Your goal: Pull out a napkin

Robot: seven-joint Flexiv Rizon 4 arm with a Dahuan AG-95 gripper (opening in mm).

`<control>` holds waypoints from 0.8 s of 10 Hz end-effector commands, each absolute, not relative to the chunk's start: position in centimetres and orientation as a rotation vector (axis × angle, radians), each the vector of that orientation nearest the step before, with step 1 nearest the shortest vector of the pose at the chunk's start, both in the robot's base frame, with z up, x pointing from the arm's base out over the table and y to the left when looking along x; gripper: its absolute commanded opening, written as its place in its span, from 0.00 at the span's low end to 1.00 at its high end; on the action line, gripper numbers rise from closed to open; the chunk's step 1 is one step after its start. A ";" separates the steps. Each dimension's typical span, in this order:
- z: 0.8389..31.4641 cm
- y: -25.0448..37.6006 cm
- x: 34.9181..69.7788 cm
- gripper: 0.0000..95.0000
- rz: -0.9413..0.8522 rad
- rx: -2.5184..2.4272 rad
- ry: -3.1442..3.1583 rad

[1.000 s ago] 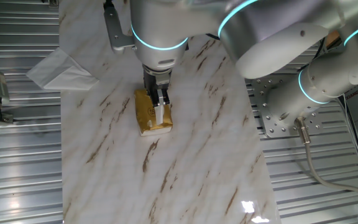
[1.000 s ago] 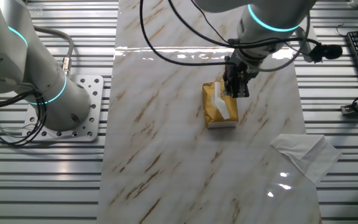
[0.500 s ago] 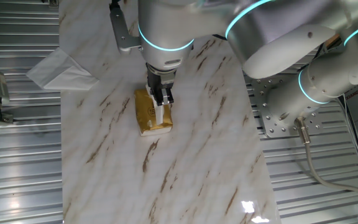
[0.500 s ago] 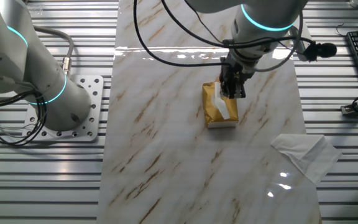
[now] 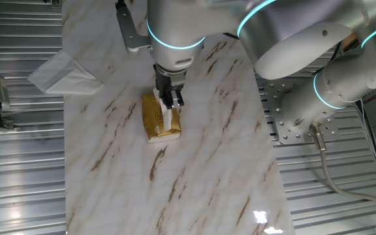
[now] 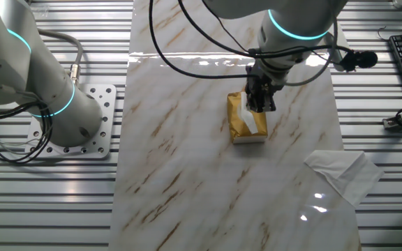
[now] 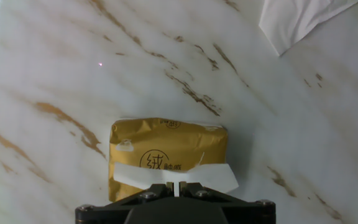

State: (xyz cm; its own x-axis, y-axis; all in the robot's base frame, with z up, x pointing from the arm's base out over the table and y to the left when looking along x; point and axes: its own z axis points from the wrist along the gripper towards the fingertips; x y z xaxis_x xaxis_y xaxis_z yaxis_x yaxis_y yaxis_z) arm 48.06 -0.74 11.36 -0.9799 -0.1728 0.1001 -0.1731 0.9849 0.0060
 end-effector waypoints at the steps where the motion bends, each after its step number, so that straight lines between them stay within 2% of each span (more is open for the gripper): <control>1: 11.3 -0.8 47.9 0.60 0.001 0.275 -3.035; 2: 11.3 -0.8 47.9 0.60 -0.001 0.276 -3.036; 3: 11.1 -0.8 47.9 0.80 -0.003 0.290 -3.043; 7: 10.5 -0.9 47.8 0.80 0.008 0.322 -3.065; 8: 10.5 -0.9 47.8 1.00 0.010 0.331 -3.070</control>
